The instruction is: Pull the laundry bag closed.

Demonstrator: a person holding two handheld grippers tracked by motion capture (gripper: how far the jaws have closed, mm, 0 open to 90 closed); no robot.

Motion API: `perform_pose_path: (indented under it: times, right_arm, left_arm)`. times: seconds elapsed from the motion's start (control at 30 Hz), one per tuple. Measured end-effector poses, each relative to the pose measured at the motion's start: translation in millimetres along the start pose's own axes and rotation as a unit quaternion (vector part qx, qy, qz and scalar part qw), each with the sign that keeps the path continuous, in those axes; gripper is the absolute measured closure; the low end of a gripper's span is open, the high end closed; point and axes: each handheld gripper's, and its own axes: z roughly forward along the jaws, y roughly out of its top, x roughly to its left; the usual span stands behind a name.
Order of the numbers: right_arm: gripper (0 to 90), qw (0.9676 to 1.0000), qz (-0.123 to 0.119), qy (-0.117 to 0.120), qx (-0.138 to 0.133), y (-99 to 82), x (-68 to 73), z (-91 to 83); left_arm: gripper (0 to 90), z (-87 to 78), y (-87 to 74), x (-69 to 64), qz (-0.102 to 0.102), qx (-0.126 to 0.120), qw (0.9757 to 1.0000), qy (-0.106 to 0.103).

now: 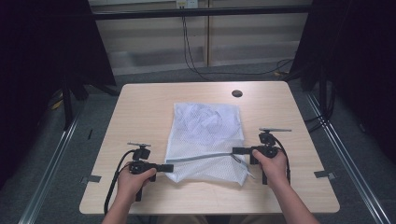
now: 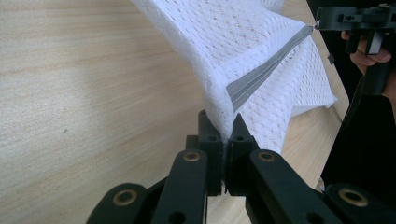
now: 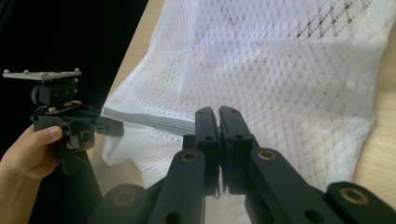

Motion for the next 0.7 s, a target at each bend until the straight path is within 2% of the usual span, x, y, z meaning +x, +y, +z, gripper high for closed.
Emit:
perform_pose_path:
  times: [0.07,0.27,0.37,0.7]
  right_arm:
    - [87.6,1.0,0.0,0.0,0.0,0.0,0.3,0.0]
    - [87.6,1.0,0.0,-0.001,0.0,-0.1,-0.1,-0.5]
    - [87.6,1.0,-0.001,-0.003,0.0,0.2,-1.2,-1.3]
    - [87.6,1.0,0.003,-0.003,-0.001,0.0,-2.6,-2.7]
  left_arm:
    - [88.1,0.3,-0.5,-1.0,-0.006,0.0,1.0,-0.001]
    - [88.1,0.8,-0.6,-0.6,-0.004,0.001,1.0,0.0]
    - [88.1,0.5,-0.6,-1.3,-0.013,0.001,0.9999,0.001]
    - [88.1,0.8,0.3,-0.1,-0.01,0.003,0.9999,0.005]
